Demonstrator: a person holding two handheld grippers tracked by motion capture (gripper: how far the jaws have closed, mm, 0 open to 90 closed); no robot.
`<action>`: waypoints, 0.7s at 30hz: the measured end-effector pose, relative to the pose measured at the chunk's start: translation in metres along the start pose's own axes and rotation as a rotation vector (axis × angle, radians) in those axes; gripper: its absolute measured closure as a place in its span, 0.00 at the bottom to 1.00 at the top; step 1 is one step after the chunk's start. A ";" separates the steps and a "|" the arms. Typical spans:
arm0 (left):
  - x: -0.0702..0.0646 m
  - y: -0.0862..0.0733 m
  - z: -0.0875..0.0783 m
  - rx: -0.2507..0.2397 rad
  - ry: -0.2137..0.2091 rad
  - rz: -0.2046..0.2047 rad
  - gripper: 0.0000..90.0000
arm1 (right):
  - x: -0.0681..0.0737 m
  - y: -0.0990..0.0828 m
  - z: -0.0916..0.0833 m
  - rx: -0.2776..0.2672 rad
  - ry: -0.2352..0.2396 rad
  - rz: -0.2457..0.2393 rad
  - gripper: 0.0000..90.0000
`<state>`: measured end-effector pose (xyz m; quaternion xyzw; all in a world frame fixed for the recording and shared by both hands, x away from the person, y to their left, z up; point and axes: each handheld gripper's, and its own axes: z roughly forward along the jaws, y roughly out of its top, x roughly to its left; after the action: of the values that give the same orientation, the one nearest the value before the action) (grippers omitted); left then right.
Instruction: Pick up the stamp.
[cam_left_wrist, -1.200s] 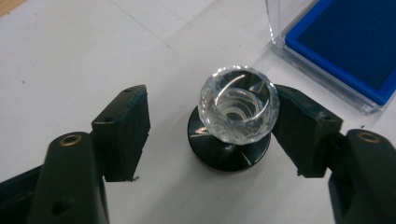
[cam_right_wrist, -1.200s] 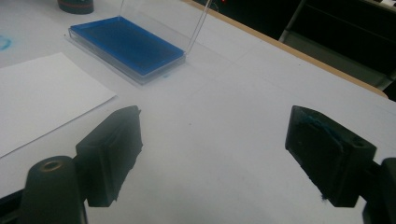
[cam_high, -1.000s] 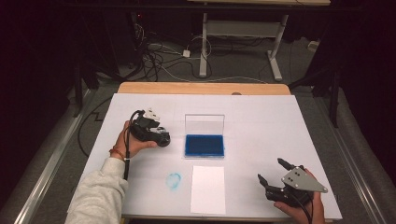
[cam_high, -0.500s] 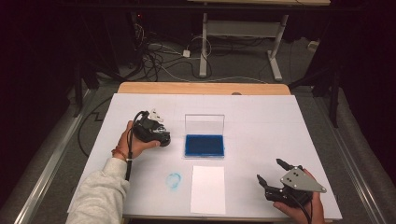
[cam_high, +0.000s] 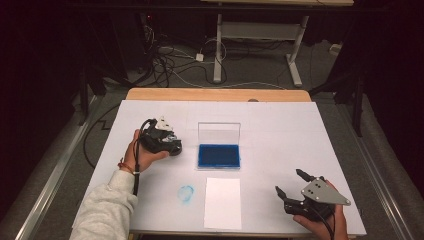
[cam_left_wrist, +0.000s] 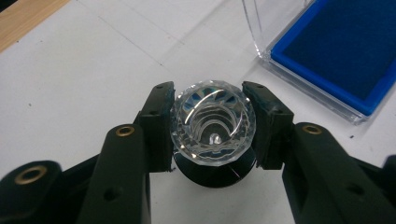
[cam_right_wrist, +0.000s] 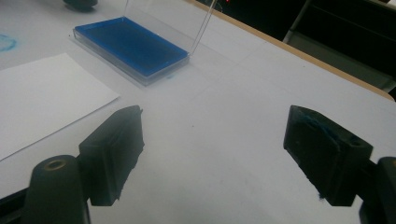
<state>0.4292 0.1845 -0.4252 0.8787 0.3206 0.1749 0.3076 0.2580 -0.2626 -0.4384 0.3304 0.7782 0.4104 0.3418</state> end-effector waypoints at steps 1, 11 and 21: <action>0.000 0.000 -0.002 -0.007 -0.001 0.000 0.61 | 0.000 0.000 0.000 0.000 0.002 0.001 0.22; -0.005 -0.002 -0.020 -0.067 -0.017 0.007 0.61 | -0.002 0.001 0.005 0.001 0.012 0.008 0.21; -0.013 -0.003 -0.036 -0.140 -0.028 0.030 0.61 | -0.003 0.004 0.009 0.000 0.013 -0.002 0.20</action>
<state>0.3997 0.1930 -0.4014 0.8621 0.2902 0.1889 0.3700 0.2678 -0.2588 -0.4379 0.3269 0.7808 0.4120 0.3372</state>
